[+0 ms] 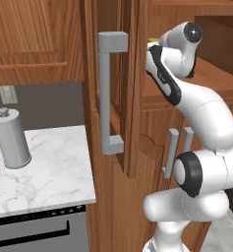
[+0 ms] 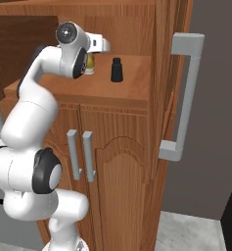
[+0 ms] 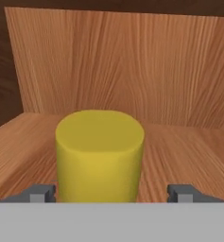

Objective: There are various items on the counter. Only move the condiments/shakers into the cabinet.

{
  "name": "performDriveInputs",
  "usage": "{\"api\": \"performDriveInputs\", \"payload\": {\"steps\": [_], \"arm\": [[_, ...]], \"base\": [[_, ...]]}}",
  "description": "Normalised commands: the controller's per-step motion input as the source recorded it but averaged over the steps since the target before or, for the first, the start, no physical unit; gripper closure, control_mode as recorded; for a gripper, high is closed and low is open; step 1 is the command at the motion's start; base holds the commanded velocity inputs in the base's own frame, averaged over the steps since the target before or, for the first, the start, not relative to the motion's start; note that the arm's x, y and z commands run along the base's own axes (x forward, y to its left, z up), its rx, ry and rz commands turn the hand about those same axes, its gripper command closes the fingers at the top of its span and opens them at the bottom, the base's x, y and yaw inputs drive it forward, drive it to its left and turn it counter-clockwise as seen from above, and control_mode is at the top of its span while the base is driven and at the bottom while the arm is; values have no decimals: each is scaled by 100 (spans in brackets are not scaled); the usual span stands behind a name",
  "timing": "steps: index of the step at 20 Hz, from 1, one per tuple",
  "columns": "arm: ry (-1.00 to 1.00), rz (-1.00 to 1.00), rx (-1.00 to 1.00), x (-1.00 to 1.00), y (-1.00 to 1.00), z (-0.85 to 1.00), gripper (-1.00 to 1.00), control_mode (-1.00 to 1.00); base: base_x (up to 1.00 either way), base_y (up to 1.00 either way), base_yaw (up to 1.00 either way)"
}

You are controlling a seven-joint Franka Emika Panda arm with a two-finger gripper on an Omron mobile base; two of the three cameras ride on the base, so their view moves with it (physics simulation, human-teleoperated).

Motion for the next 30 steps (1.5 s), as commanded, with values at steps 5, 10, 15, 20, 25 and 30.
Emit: {"api": "performDriveInputs", "payload": {"steps": [5, 10, 15, 20, 25, 30], "arm": [[0, 0, 0, -29, -21, 20, -100, -100], [0, -1, 3, -97, -13, 32, -100, -100], [0, -2, 3, -100, 0, 9, -100, -100], [5, -1, 3, -100, 0, 17, -100, -100], [17, 0, 1, -100, 14, 9, -100, -100], [25, 0, 0, -100, 19, -1, -100, -100]], "base": [[0, 0, 0], [0, 0, 0], [0, 0, 0], [0, 0, 0], [0, 0, 0], [0, 0, 0]]}}
